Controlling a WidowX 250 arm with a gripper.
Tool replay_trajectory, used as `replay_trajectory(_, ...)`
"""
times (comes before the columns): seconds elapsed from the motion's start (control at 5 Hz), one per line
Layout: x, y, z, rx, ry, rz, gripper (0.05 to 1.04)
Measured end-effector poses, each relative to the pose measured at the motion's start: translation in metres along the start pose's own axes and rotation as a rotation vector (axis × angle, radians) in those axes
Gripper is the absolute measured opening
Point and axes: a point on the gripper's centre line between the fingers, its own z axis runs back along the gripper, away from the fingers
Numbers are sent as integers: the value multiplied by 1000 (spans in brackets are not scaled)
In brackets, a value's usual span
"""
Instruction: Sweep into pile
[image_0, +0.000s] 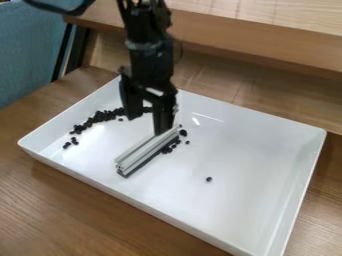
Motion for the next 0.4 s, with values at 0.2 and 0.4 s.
replay_trajectory(0.2,11,-11,16,-28,-27,-33,1001)
replay_trajectory(0.4,31,-34,35,-61,-81,-104,1001)
